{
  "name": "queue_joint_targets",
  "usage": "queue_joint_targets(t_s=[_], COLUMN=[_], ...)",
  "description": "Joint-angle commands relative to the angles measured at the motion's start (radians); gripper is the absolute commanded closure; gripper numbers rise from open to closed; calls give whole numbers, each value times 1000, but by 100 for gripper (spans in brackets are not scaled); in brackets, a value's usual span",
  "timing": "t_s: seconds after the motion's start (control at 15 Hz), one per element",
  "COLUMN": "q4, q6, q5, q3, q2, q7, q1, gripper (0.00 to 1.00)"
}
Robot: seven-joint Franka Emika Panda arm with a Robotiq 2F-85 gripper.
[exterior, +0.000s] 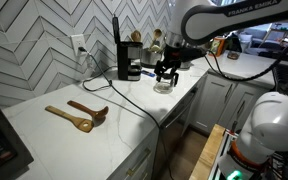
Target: Close the opened top lid of the coffee maker, remove the plate that is in the coffee maker rack and put it on top of the coffee maker
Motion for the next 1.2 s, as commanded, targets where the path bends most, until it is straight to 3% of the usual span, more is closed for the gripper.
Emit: queue_joint_targets(t_s=[0.0,0.2,0.33,0.4,1.0,1.13], q4=[150,251,312,237,264,322], q6=[179,342,415,373,383,382], q5=[-145,-250,-233,-223,-223,-300], q3=[41,53,28,28,25,31], q2=[216,359,438,346,371,416], q7=[-29,-25,-52,-20,-22,-33], q1=[-28,-29,-6,-2,1,-19], gripper=[0,0,0,0,0,0])
